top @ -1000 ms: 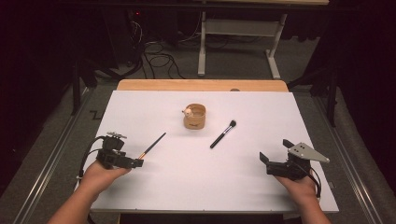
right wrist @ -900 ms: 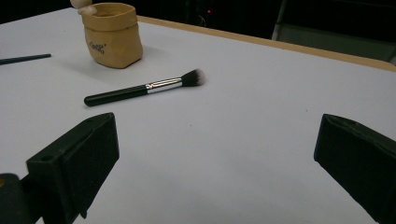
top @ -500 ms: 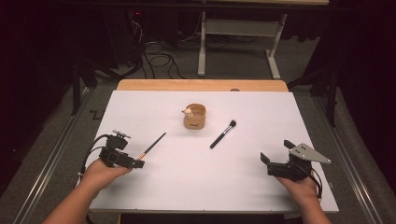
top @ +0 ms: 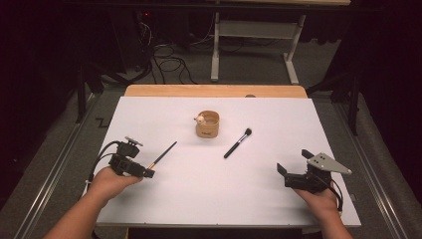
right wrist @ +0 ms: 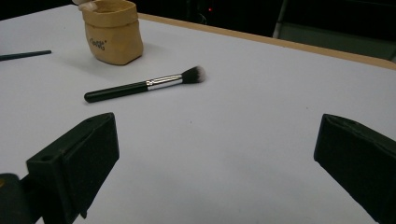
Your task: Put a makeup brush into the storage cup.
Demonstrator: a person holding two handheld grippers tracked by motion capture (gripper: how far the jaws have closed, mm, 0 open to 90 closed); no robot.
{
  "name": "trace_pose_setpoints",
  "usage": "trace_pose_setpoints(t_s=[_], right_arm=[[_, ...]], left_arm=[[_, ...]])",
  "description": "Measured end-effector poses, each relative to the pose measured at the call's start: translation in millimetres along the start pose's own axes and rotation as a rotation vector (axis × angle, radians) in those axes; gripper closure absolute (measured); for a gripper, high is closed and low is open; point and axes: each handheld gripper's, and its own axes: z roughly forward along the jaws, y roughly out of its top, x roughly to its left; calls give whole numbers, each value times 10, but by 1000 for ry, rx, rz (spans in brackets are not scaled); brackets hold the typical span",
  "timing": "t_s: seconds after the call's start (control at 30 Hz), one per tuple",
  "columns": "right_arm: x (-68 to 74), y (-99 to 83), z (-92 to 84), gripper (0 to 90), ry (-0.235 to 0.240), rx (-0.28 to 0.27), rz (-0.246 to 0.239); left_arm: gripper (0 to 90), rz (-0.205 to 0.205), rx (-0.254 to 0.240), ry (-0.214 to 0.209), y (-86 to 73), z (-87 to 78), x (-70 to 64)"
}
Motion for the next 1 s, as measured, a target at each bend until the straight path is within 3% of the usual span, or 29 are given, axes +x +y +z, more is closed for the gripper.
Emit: trace_pose_setpoints(t_s=[0.3,0.53,0.6,0.77,1.0], right_arm=[[0,-3,7,7,0,2,-6],[4,2,12,7,4,-1,-7],[7,1,17,7,5,3,-4],[10,1,23,8,8,2,-7],[8,0,27,11,8,5,-9]], left_arm=[[391,6,-18,-16,93,-8,-5],[454,14,-24,19,192,-2,-37],[463,3,-31,9,231,4,-42],[464,43,9,33,320,75,-78],[468,53,33,57,403,174,-105]])
